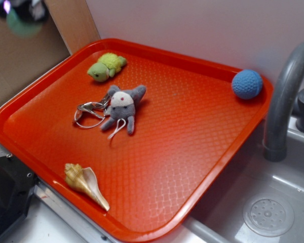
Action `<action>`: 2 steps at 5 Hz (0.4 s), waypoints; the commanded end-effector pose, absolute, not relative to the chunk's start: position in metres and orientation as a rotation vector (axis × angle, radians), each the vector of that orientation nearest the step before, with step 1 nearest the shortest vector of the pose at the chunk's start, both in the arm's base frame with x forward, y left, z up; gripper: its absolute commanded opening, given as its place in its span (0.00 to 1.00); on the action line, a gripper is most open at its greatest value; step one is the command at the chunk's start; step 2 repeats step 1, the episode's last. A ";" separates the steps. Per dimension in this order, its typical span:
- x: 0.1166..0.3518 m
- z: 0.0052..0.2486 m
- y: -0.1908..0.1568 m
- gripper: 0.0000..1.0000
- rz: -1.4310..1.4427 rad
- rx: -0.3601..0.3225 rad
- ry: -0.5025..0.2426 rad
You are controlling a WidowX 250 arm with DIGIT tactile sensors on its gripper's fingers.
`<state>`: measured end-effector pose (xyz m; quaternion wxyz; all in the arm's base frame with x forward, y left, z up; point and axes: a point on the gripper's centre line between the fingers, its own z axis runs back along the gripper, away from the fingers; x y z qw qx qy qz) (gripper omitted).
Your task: Grab the green ball.
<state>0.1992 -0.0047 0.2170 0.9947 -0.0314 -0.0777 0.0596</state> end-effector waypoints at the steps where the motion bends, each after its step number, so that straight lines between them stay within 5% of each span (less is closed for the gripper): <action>1: 0.192 0.236 0.018 0.00 0.215 -0.109 -0.310; 2: 0.192 0.236 0.018 0.00 0.215 -0.109 -0.310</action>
